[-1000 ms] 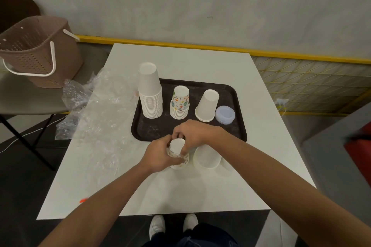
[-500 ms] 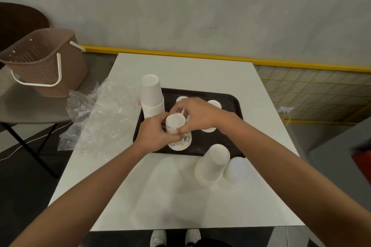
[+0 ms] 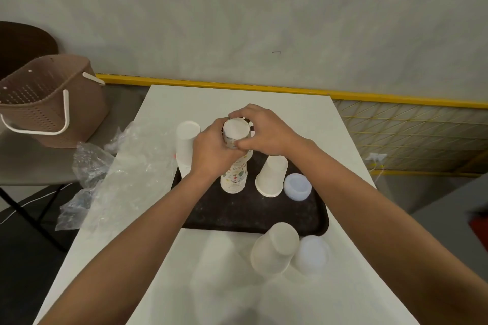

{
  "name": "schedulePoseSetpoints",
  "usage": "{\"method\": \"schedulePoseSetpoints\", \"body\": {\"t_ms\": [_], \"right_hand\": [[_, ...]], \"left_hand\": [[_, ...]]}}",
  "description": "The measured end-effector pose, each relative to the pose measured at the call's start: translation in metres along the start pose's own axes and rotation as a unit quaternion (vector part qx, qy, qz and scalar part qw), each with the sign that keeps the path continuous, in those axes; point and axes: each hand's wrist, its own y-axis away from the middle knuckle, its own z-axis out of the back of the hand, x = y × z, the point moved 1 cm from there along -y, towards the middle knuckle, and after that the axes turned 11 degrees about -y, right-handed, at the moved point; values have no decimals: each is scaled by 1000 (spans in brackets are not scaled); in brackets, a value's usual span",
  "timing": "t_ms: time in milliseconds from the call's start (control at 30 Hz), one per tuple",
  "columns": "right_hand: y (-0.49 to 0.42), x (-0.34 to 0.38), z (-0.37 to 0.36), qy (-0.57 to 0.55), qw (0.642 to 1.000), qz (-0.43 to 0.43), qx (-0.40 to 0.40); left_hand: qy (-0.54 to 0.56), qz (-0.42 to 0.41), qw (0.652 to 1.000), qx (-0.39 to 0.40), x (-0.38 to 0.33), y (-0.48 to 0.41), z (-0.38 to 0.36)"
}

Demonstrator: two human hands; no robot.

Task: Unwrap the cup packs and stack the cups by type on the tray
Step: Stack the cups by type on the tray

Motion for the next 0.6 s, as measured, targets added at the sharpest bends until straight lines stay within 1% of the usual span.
{"method": "schedulePoseSetpoints", "body": {"t_ms": [100,367,600], "right_hand": [[-7,-13,-5,-17,1000,-16,-2],[-17,-39,-25,-19,997,-53,45],[-16,-54,-44,-25,993,-87,73]], "left_hand": [[-9,5,1000,8,2,-8,-13],[-30,34,997,60,22,-10,-41],[-29,39,994,99,41,-3,-61]]}}
